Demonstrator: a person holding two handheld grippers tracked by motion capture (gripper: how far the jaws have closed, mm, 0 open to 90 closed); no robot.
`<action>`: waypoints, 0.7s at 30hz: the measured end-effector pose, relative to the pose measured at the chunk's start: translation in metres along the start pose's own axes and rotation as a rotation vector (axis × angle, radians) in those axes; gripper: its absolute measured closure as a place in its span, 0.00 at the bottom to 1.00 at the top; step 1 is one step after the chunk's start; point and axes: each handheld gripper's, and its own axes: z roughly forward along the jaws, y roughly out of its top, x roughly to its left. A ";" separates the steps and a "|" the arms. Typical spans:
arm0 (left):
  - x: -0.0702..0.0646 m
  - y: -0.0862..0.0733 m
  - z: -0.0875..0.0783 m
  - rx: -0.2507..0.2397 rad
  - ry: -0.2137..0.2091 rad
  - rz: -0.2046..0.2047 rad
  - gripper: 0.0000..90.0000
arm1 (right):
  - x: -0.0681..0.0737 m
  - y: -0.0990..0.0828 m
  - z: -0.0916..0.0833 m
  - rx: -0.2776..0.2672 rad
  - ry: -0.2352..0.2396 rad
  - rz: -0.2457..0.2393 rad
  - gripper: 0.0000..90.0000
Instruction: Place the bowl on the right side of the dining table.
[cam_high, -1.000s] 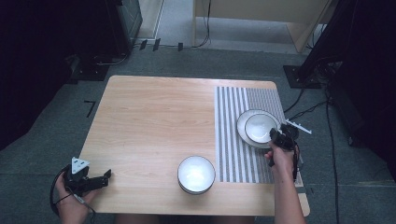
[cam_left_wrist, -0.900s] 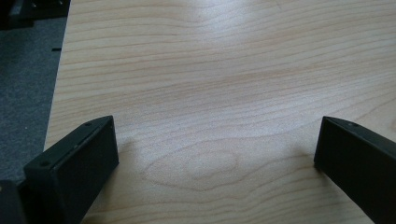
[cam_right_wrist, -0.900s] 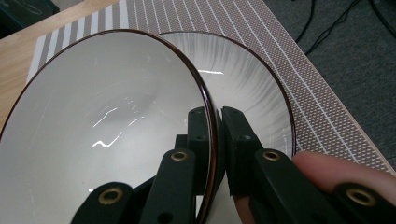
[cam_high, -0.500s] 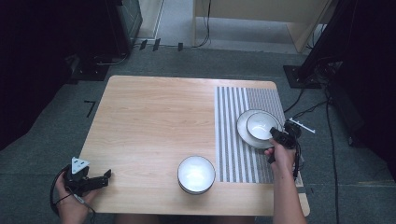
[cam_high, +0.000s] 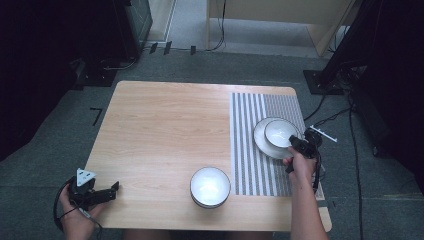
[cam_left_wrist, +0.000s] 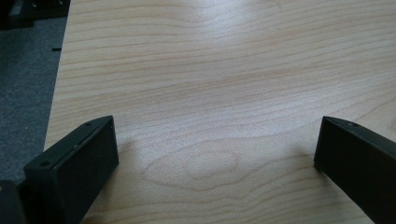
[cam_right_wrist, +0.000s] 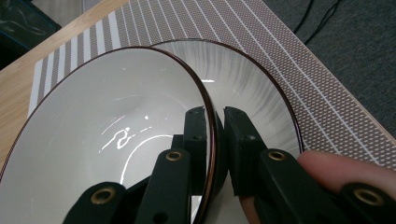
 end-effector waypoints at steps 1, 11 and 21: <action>0.000 0.000 0.000 0.000 0.000 0.000 0.00 | -0.001 0.000 0.000 0.001 0.004 0.002 0.88; 0.000 0.000 0.000 0.000 0.000 0.000 0.00 | -0.003 -0.001 -0.008 -0.060 0.126 -0.086 0.48; 0.000 0.000 0.000 0.000 0.000 0.000 0.00 | -0.002 -0.002 -0.017 -0.063 0.142 -0.197 0.15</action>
